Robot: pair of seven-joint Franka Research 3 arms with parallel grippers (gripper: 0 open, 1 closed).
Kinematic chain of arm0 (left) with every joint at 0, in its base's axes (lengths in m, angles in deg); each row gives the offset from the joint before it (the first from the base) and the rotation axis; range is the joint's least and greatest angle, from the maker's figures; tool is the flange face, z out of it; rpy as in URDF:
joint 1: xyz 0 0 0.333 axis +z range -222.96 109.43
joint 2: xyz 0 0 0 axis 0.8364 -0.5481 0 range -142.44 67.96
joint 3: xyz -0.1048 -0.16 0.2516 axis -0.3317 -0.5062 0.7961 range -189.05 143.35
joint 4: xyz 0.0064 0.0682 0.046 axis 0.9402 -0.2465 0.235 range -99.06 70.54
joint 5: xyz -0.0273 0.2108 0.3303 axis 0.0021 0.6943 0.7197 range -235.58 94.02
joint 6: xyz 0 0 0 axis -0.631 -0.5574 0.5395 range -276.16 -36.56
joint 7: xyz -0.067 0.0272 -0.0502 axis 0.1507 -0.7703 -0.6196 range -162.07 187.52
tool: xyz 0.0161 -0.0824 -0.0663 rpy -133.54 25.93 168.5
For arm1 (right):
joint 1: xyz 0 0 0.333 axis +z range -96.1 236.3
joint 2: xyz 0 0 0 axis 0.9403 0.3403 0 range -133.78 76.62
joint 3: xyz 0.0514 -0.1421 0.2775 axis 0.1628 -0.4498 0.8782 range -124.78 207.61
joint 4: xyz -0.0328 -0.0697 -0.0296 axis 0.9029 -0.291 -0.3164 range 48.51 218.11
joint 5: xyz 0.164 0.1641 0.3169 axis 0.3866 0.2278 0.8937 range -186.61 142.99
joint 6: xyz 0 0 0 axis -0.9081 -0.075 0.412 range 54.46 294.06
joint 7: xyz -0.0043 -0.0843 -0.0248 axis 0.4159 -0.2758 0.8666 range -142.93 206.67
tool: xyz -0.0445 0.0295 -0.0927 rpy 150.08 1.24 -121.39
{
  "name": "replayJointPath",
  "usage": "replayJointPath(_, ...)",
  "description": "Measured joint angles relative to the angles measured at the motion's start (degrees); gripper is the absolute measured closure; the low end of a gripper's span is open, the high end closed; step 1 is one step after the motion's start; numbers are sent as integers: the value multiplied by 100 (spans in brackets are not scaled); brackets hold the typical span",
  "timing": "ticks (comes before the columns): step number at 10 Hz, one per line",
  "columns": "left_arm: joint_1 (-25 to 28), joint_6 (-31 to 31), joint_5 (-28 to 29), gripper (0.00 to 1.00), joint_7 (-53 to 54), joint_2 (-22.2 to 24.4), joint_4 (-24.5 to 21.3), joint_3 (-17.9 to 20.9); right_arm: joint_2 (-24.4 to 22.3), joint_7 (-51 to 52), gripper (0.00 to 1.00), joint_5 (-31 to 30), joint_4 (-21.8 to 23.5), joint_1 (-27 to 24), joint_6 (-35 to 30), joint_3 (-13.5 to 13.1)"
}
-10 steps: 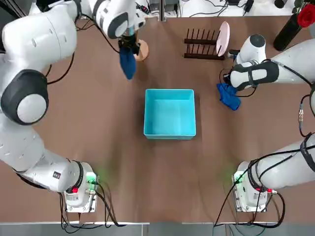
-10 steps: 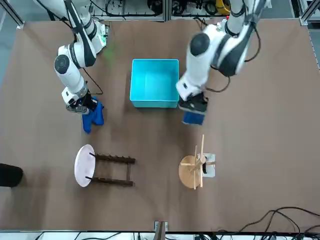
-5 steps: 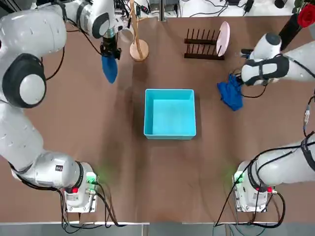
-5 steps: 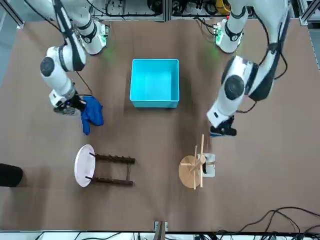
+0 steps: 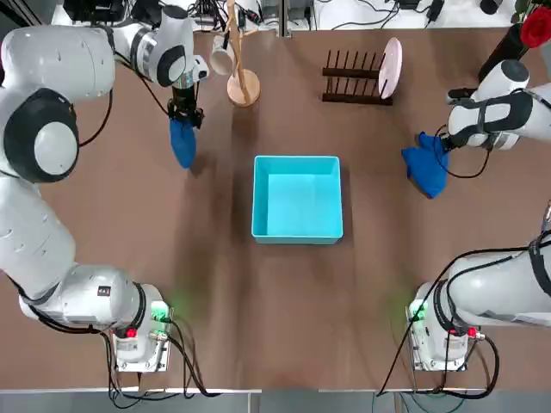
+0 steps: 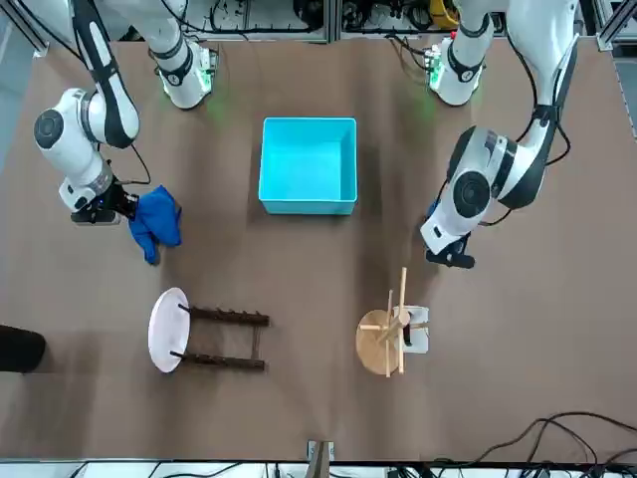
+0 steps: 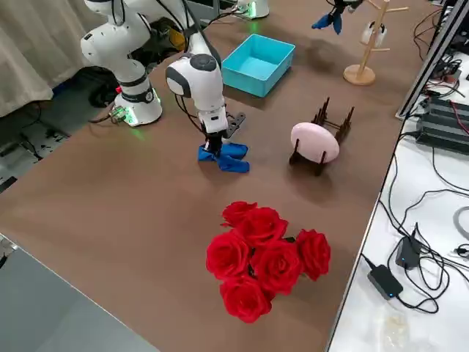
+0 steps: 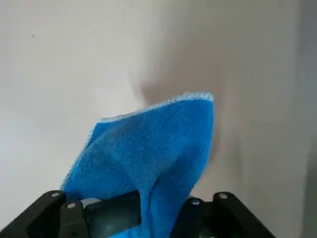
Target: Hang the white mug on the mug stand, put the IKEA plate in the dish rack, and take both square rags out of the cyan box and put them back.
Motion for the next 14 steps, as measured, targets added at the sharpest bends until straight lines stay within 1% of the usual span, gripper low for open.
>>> replayJointPath(2, 188, -241, 0, 100, 187, -252, -59, -1, 0, -158, 96, 4, 0, 130, 2, 57)
replayJointPath(5, 193, -892, 0, 100, 215, -837, -48, -24, 0, -1253, 96, 5, 0, 887, 9, 97)
replayJointPath(6, 180, -1000, 0, 100, 215, -990, -26, -37, 0, -1658, 96, 5, 0, 1161, 9, 107)
replayJointPath(8, 197, -976, 0, 100, 215, -1066, -10, -4, -3, -2351, 96, 5, -4, 1646, -101, 123)
replayJointPath(10, 204, -855, 0, 100, 215, -1060, 6, 261, -100, -2720, 96, 5, -32, 1962, -549, 128)
replayJointPath(11, 211, -830, 0, 100, 260, -1060, 5, 468, -266, -2791, 96, 5, -64, 2066, -840, 129)
replayJointPath(12, 220, -806, 0, 100, 392, -1062, 0, 665, -510, -2811, 96, 5, -112, 2156, -1215, 130)
replayJointPath(14, 236, -785, 0, 100, 936, -1061, -32, 1119, -1143, -2844, 96, 88, -269, 2399, -2120, 132)
